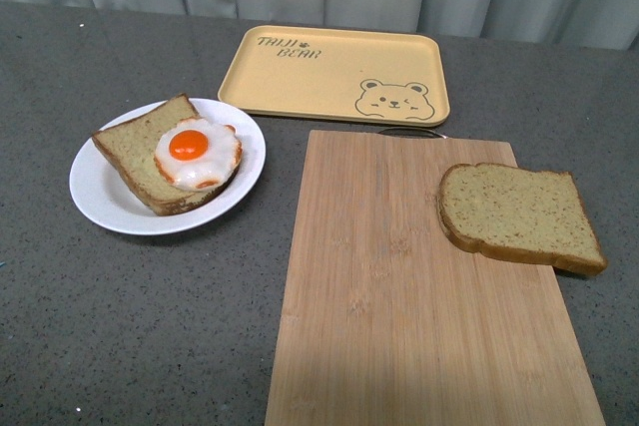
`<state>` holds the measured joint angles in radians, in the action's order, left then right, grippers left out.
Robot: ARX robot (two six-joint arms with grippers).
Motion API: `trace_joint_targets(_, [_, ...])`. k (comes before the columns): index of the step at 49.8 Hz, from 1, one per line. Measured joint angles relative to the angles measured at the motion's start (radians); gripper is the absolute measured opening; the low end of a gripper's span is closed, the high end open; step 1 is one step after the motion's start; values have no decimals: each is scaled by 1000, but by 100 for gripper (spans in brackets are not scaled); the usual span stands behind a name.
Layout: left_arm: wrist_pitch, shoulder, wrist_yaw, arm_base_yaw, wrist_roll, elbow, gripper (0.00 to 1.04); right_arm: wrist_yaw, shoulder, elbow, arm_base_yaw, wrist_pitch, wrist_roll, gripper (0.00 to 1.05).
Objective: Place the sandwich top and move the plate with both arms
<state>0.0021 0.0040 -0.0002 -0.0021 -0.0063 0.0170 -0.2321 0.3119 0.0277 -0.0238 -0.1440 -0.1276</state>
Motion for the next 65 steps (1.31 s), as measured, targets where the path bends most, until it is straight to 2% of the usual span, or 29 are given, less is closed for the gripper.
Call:
trace_joint_targets(5, [0,0,0,0,0,0,98,223,428,77,144,-229,47,95])
trace_joint_targets(14, [0,0,0,0,0,0,98,380,880,210,223,-368,138,95])
trace_joint_targets(21, [0,0,1,0,0,0,98,451,1123,312,225,-349,192,95])
trace_joint_targets(31, [0,0,0,0,0,0,98,633,1413,480,219,-232,304,95])
trace_joint_targets(44, [0,0,0,0,0,0,98,715,1624,645,214,-145,335,95])
trace_joint_targets(54, [0,0,0,0,0,0,98,715,1714,721,197,-140,349,95])
trace_joint_targets(57, [0,0,0,0,0,0,98,723,1740,743,187,-134,358,89])
trace_joint_targets(58, [0,0,0,0,0,0,98,728,1755,756,181,-126,362,84])
trace_joint_targets(65, [0,0,0,0,0,0,98,720,1797,788,156,-118,381,64])
